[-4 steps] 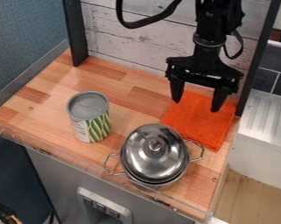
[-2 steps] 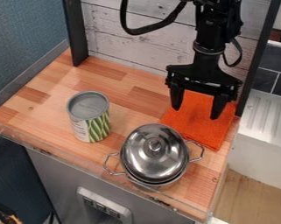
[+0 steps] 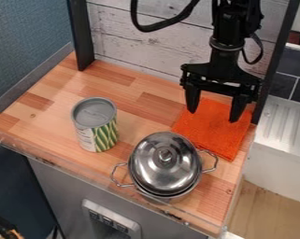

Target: Put the silver lid on top of the orange refresher at the top right corner of the table

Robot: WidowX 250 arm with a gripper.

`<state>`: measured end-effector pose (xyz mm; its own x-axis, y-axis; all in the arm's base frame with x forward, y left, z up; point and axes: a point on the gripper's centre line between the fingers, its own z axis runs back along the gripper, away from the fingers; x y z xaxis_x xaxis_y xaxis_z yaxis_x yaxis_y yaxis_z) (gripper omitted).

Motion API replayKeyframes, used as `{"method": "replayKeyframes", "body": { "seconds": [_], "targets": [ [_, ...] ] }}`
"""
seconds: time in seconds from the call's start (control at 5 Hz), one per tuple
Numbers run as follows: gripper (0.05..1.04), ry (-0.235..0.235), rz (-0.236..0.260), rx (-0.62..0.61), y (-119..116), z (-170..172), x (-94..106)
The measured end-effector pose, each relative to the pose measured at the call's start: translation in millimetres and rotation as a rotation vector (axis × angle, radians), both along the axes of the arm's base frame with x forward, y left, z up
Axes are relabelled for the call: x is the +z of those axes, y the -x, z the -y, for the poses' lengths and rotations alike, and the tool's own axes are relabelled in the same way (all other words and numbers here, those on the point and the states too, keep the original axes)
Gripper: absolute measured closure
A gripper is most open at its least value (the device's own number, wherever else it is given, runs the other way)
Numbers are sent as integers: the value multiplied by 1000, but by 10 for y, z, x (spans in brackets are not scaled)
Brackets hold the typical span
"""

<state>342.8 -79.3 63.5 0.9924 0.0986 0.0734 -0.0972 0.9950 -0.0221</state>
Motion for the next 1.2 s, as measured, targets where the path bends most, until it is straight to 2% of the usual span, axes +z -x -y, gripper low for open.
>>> {"method": "replayKeyframes", "body": {
  "seconds": [0.2,0.6,0.8,1.0,1.2],
  "targets": [
    [83,-7,-9,0,169,-37,-10],
    [83,-61,-87,-23,716,-186,-295],
    [84,-68,-90,-35,828,-223,-346],
    [135,-71,-82,-40,810,-235,-343],
    [403,-60,-71,-24,746,-271,-349]
  ]
}}
